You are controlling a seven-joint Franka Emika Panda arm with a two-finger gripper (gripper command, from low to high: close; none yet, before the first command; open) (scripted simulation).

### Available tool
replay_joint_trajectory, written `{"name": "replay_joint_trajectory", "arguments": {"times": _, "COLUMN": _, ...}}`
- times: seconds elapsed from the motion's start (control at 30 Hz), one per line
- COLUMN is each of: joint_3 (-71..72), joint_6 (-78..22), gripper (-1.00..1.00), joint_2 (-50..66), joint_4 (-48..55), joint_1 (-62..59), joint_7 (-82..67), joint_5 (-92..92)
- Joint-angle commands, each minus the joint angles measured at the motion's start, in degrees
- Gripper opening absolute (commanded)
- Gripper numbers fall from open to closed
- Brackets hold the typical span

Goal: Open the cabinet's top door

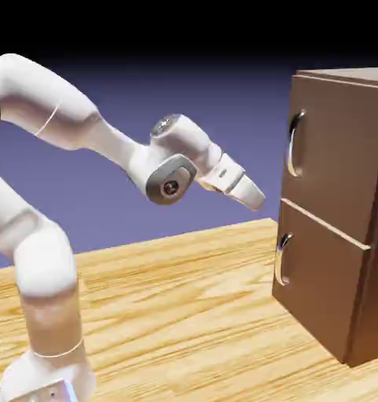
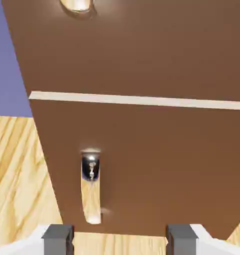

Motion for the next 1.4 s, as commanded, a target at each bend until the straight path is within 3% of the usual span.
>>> {"name": "replay_joint_trajectory", "arguments": {"times": 0.0, "joint_3": 0.96, "joint_6": -0.24, "gripper": 0.0, "joint_2": -0.27, "joint_4": 0.41, "joint_1": -0.97, "joint_7": 0.92, "joint_5": 2.5}}
{"name": "replay_joint_trajectory", "arguments": {"times": 1.37, "joint_3": 40.35, "joint_6": -10.08, "gripper": 0.0, "joint_2": -11.3, "joint_4": 17.05, "joint_1": -40.72, "joint_7": 38.48, "joint_5": 104.68}}
